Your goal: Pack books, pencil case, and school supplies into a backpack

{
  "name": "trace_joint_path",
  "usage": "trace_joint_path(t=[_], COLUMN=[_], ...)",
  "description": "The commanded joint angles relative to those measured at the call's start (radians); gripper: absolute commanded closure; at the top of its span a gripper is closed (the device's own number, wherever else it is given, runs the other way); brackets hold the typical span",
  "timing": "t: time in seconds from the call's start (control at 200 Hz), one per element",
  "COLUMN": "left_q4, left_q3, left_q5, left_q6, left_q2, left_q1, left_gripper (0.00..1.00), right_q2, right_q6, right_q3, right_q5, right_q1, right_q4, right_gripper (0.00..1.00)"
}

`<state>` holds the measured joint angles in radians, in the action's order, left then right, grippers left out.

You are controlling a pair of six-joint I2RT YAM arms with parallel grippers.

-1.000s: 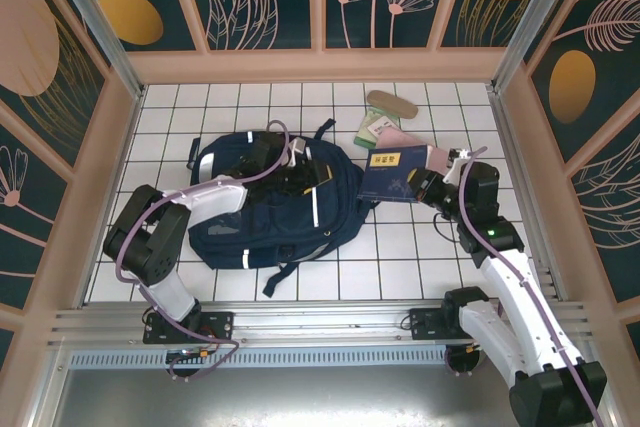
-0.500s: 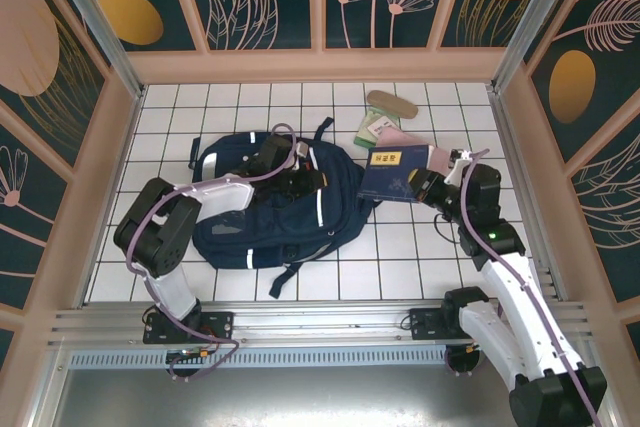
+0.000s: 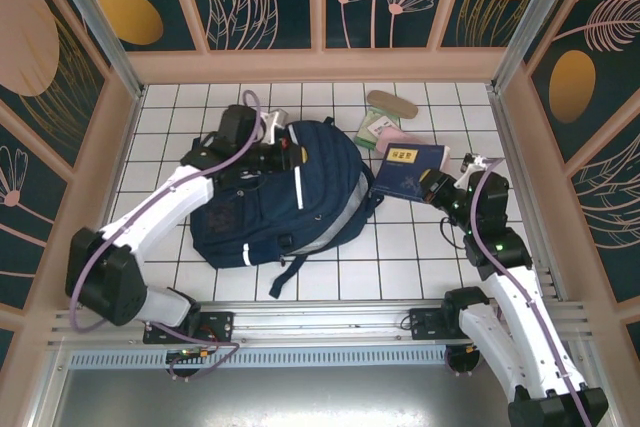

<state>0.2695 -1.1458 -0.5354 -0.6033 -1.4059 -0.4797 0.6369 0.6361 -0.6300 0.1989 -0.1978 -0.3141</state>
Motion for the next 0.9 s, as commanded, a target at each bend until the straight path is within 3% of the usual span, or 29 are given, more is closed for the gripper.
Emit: trace_joint_path(t=[0.0, 0.265, 0.43, 0.706, 0.896], left_q4=[-0.005, -0.018, -0.122, -0.199, -0.194], left_q3=[-0.080, -0.136, -0.144, -0.207, -0.273], left_q5=[-0.145, -0.360, -0.508, -0.581, -0.601], left_q6=[0.079, 0.082, -0.002, -0.089, -0.101], left_q2=[0.080, 0.120, 0.131, 0.120, 0.097], left_q1=[0.039, 0.127, 0.214, 0.222, 0.230], left_gripper=[1.00, 1.00, 1.00, 1.00, 1.00], right_q2=[0.018, 0.063, 0.135, 0.193, 0.357], right_q6=[0.019, 0.143, 0.295, 0.323, 0.386], right_q3=[-0.011, 0.022, 0.097, 0.093, 0.066], right_q5=[0.211, 0.432, 0.569, 0.409, 0.289], right_q1=[0.005, 0.006, -0.007, -0.151, -0.293], right_q4=[0.146, 0.308, 0.475, 0.528, 0.683], right_gripper=[1.00, 1.00, 1.00, 1.00, 1.00])
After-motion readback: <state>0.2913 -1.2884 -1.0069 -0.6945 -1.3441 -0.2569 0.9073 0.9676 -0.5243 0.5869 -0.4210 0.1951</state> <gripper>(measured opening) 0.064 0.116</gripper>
